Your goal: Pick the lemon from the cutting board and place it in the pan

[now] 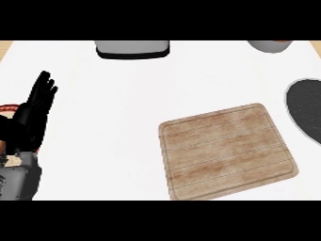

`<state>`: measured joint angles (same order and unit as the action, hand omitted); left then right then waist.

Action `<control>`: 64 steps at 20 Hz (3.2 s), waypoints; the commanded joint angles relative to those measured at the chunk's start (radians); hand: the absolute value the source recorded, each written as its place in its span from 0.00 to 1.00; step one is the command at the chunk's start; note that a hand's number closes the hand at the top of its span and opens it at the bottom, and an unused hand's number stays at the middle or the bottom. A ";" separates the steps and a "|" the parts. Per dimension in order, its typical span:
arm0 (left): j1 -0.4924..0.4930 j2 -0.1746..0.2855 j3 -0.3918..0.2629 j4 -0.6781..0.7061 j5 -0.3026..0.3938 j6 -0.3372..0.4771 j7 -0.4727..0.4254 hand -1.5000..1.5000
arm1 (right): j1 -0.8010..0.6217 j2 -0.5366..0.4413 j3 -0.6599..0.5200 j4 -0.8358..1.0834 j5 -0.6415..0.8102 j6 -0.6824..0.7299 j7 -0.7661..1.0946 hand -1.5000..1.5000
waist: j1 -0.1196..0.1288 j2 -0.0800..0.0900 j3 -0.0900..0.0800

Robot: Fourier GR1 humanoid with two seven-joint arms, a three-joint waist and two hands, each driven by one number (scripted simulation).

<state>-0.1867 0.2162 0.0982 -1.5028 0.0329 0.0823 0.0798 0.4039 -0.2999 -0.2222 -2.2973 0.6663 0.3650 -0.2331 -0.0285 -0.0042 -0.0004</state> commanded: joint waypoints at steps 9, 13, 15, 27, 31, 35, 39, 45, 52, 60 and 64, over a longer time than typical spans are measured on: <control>-0.077 -0.010 -0.016 0.034 -0.005 -0.016 0.022 0.50 | -0.466 -0.195 -0.347 0.560 -0.317 0.041 0.070 1.00 | 0.043 0.010 0.001; -0.025 0.027 0.016 0.027 0.029 -0.071 -0.019 0.50 | -0.566 -0.278 -0.345 0.852 -0.207 -0.061 -0.095 1.00 | 0.057 0.012 0.002; -0.066 -0.022 -0.021 0.061 -0.019 -0.014 -0.016 0.50 | -0.615 -0.295 -0.309 0.983 -0.128 -0.144 -0.175 1.00 | 0.056 0.016 0.003; -0.084 -0.041 -0.028 0.095 -0.021 -0.024 -0.059 0.50 | -0.968 -0.394 -0.302 1.713 0.018 -0.446 -0.419 1.00 | 0.087 0.029 0.005; -0.093 -0.030 -0.036 0.069 -0.016 -0.042 -0.032 0.50 | -1.014 -0.407 -0.326 1.848 -0.010 -0.371 -0.420 1.00 | 0.106 0.035 0.008; -0.075 -0.051 -0.045 0.062 -0.028 -0.018 -0.033 0.50 | -1.018 -0.428 -0.273 1.959 0.014 -0.151 -0.396 0.00 | 0.105 0.031 0.007; -0.122 -0.055 -0.045 0.059 -0.046 0.010 -0.013 0.50 | -1.066 -0.423 -0.271 2.029 0.026 -0.161 -0.460 0.00 | 0.103 0.035 0.009; -0.076 -0.037 -0.032 0.051 -0.020 -0.026 -0.019 0.50 | -1.040 -0.446 -0.376 2.072 -0.075 -0.154 -0.633 0.00 | 0.079 0.026 0.009; -0.084 -0.058 -0.046 0.035 -0.048 0.014 0.010 0.50 | -1.023 -0.558 -0.493 2.147 -0.205 0.097 -0.660 0.00 | 0.056 0.020 0.007; -0.022 -0.030 -0.004 0.045 -0.031 -0.002 -0.032 0.50 | -0.873 -0.688 -0.485 2.126 -0.246 0.422 -0.785 0.00 | 0.012 0.008 0.007; -0.021 -0.011 0.021 0.049 -0.009 -0.018 -0.024 0.50 | -0.814 -0.720 -0.483 2.102 -0.274 0.488 -0.799 0.00 | -0.004 0.002 0.006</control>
<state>-0.2205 0.1964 0.1055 -1.4686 0.0170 0.0725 0.0694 -0.4752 -0.9761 -0.7023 -0.1956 0.4146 0.5451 -0.8289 -0.0159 0.0017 0.0066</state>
